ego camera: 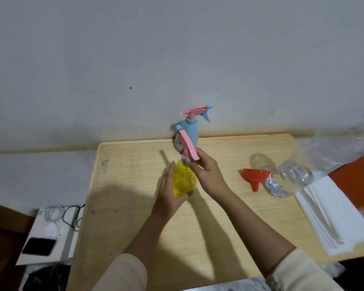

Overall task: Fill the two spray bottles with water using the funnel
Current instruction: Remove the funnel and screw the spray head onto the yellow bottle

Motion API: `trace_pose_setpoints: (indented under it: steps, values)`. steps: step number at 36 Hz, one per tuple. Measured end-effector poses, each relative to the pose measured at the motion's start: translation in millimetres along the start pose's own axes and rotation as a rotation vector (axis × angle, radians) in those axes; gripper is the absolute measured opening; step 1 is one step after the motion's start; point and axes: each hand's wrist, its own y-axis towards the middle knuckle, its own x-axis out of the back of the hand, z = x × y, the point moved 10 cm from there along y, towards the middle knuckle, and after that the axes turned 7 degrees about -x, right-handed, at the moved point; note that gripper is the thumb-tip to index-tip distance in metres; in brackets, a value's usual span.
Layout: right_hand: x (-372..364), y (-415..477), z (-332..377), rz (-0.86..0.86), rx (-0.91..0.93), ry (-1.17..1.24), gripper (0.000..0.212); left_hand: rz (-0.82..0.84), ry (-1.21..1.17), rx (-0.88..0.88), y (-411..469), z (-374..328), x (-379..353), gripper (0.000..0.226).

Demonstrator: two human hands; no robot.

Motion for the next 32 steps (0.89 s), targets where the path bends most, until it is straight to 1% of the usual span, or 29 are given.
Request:
trace_pose_setpoints:
  steps: [4, 7, 10, 13, 16, 19, 22, 24, 27, 32]
  values:
    - [20, 11, -3, -0.062, -0.038, 0.076, 0.017, 0.113, 0.055, -0.125, 8, -13, -1, 0.092]
    - [33, 19, -3, -0.062, -0.081, 0.171, 0.024, 0.162, 0.086, -0.180, 11, -28, 6, 0.088]
    - [38, 27, 4, -0.015, -0.090, 0.233, 0.030, 0.199, 0.041, -0.158, 14, -37, 13, 0.082]
    - [41, 33, 14, 0.042, -0.103, 0.269, 0.023, 0.238, -0.011, -0.128, 17, -44, 19, 0.078]
    - [42, 37, 32, 0.083, -0.080, 0.256, 0.020, 0.247, -0.031, -0.111, 21, -53, 27, 0.076]
    - [42, 40, 49, 0.091, -0.043, 0.246, 0.022, 0.236, -0.058, -0.081, 25, -61, 32, 0.076]
    - [41, 41, 62, 0.074, 0.008, 0.211, 0.020, 0.223, -0.094, -0.069, 27, -68, 35, 0.076]
    - [43, 41, 65, 0.024, 0.028, 0.207, 0.020, 0.217, -0.112, -0.063, 28, -72, 36, 0.076]
    - [44, 39, 67, -0.028, 0.037, 0.207, 0.020, 0.214, -0.124, -0.055, 27, -75, 37, 0.077]
    - [46, 33, 73, -0.045, 0.040, 0.161, 0.020, 0.243, -0.159, -0.039, 25, -80, 38, 0.077]
